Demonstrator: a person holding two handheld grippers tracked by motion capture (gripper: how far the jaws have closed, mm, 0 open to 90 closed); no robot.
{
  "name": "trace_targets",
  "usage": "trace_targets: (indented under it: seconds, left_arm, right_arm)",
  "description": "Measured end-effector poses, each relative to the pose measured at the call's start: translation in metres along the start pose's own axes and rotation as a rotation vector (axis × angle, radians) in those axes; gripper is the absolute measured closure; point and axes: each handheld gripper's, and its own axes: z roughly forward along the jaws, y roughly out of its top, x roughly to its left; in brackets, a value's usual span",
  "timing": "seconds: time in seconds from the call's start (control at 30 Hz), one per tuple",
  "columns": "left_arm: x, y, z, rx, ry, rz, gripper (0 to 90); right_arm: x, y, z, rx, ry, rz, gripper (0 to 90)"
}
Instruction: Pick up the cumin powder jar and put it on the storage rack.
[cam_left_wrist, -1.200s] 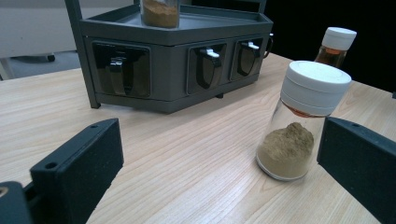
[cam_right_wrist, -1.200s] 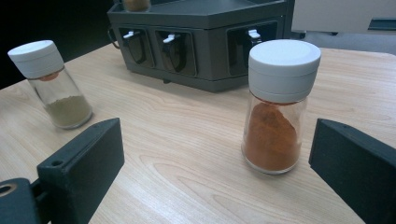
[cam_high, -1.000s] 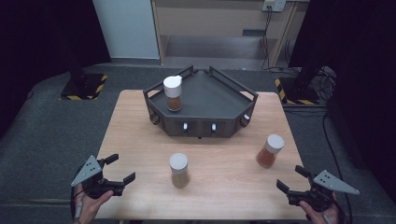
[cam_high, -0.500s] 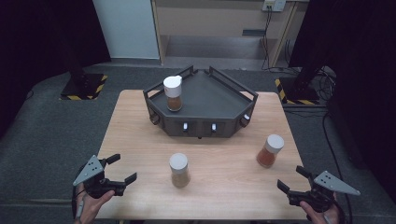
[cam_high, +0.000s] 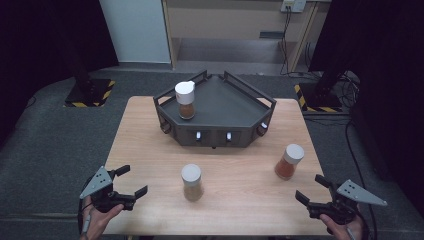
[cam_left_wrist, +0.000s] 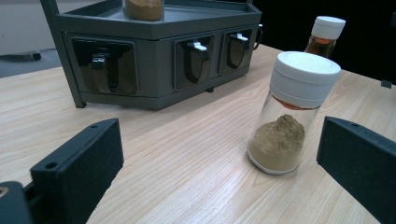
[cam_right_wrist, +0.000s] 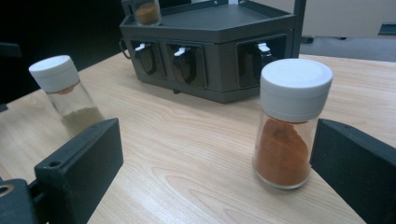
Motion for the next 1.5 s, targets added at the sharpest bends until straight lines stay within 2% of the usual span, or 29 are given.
trace_targets:
  seconds: [0.07, 0.13, 0.3, 0.63, 0.83, 1.13, 1.5]
  left_arm:
    - [0.0, 0.0, 0.0, -0.002, -0.002, 0.0, 0.0]
    - [0.0, 0.0, 0.0, 0.001, -0.001, 0.001, 0.0]
    - [0.0, 0.0, 0.001, 0.005, -0.001, 0.0, 0.0]
    - [-0.001, 0.001, 0.001, 0.011, -0.001, 0.0, 0.0]
    - [0.0, 0.001, 0.001, 0.012, -0.003, 0.001, 0.0]
    - [0.0, 0.001, 0.002, 0.015, -0.006, 0.001, 0.0]
    - [0.001, 0.001, 0.002, 0.017, -0.012, 0.003, 0.0]
  right_arm:
    - [-0.001, 0.002, 0.001, -0.002, 0.013, 0.012, 3.0]
    - [0.0, 0.005, 0.001, 0.0, 0.013, -0.003, 3.0]
    - [-0.004, 0.01, 0.001, -0.014, 0.034, 0.003, 3.0]
    - [-0.003, 0.039, 0.01, -0.027, 0.085, -0.067, 4.4]
    - [0.002, 0.06, 0.025, -0.02, 0.136, -0.112, 4.5]
    - [0.015, 0.089, 0.058, -0.021, 0.225, -0.174, 4.7]
    - [0.028, 0.109, 0.092, -0.002, 0.315, -0.208, 4.7]
